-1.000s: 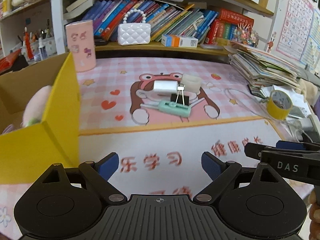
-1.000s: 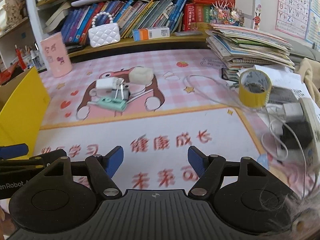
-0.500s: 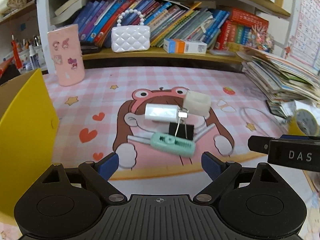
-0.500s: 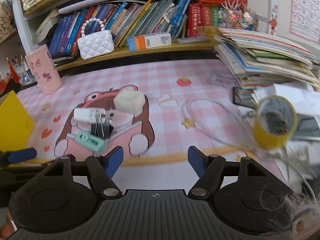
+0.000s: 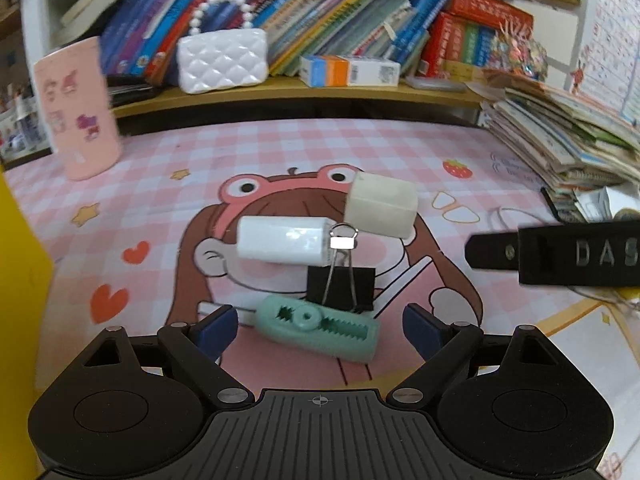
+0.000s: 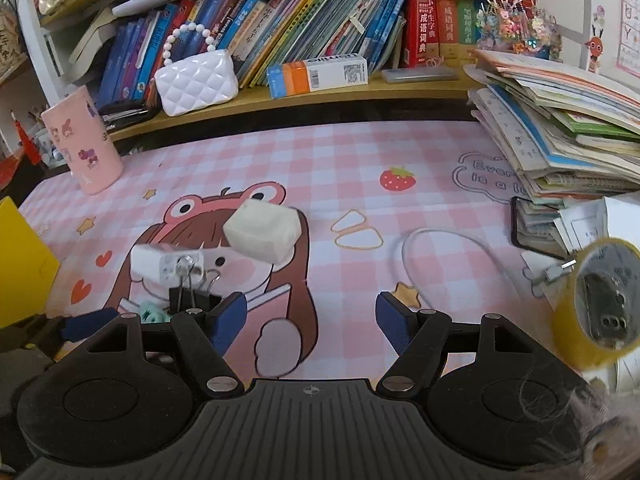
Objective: Organize objects
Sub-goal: 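Grasp the mint-green toothed clip with the left gripper while the right gripper grasps the white eraser block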
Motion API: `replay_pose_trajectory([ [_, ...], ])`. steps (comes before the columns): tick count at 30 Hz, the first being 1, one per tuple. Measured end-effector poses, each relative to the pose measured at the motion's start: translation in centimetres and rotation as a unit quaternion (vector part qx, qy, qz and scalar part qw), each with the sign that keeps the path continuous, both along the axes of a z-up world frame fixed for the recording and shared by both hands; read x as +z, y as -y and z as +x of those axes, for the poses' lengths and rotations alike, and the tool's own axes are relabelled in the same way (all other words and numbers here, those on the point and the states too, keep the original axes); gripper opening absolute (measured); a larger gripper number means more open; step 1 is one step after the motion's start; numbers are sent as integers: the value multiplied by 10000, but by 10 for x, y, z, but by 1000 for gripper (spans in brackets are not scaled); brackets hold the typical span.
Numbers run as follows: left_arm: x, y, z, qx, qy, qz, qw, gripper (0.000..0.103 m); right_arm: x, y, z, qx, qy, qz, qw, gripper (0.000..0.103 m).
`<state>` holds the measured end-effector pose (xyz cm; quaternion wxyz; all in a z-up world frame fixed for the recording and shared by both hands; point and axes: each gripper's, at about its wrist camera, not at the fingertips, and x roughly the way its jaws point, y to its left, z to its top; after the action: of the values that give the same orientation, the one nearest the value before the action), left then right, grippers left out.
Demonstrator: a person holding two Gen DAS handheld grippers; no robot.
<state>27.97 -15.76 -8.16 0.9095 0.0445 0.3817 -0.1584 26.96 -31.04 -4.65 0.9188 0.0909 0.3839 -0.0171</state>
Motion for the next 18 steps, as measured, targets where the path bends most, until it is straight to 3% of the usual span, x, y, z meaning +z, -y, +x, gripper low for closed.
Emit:
replay_pose_trajectory([
  [5,-6,3,5,-81,-36,47,9999,90,-1,4,14,49,41,94,9999,69],
  [8,-5,2,5,-70,34,198,9998,70,-4,3,25,124,35,147,9998,69],
  [18,25,-30,-12,422,-110,-309,9986,70,-21,-12,70,534,117,245,9982,69],
])
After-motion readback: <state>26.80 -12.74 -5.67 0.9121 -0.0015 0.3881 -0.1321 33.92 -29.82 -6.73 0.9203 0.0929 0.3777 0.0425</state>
